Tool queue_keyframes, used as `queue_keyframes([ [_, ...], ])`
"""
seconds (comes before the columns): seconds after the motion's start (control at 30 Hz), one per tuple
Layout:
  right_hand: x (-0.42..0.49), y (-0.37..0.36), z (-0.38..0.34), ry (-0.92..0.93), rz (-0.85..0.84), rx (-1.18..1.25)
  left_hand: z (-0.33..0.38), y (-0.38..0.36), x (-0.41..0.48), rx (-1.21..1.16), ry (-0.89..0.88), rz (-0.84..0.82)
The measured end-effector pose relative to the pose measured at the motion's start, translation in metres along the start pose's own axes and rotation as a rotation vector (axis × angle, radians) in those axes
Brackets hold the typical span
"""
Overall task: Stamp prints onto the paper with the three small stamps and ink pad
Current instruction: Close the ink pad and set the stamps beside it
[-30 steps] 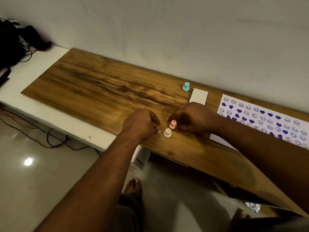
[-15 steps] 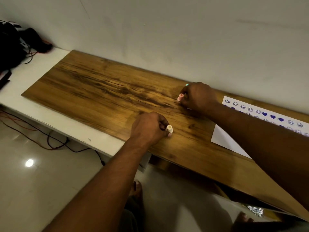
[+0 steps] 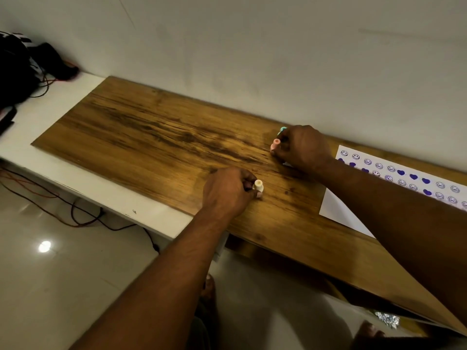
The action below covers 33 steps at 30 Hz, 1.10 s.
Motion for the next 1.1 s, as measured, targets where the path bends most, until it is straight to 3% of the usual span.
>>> queue_keyframes([
  [0.43,0.005,-0.003,0.008,-0.016,0.039,-0.013,-0.002,-0.003,0.002,0.005,-0.014,0.022],
  [0.63,-0.005,0.029,0.006,-0.041,0.13,0.161,-0.004,-0.006,0.004,-0.008,-0.016,0.018],
  [0.77,-0.059,0.088,0.01,-0.084,0.266,0.387,-0.006,-0.01,0.009,-0.026,-0.014,0.031],
  [0.93,-0.158,0.127,0.001,-0.081,0.214,0.59,-0.002,-0.015,0.018,-0.079,0.033,0.13],
  [1.1,-0.196,0.156,0.017,-0.094,0.25,0.661,0.01,-0.009,0.032,-0.072,0.036,0.3],
])
Point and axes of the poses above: each hand's wrist, its own x-axis towards the middle knuckle, its own y-axis out of the back of the hand, z = x × y, the point moved 10 cm from there along x, towards the middle knuckle, and after that the axes turned 8 degrees about z, right-handed, at the moved point
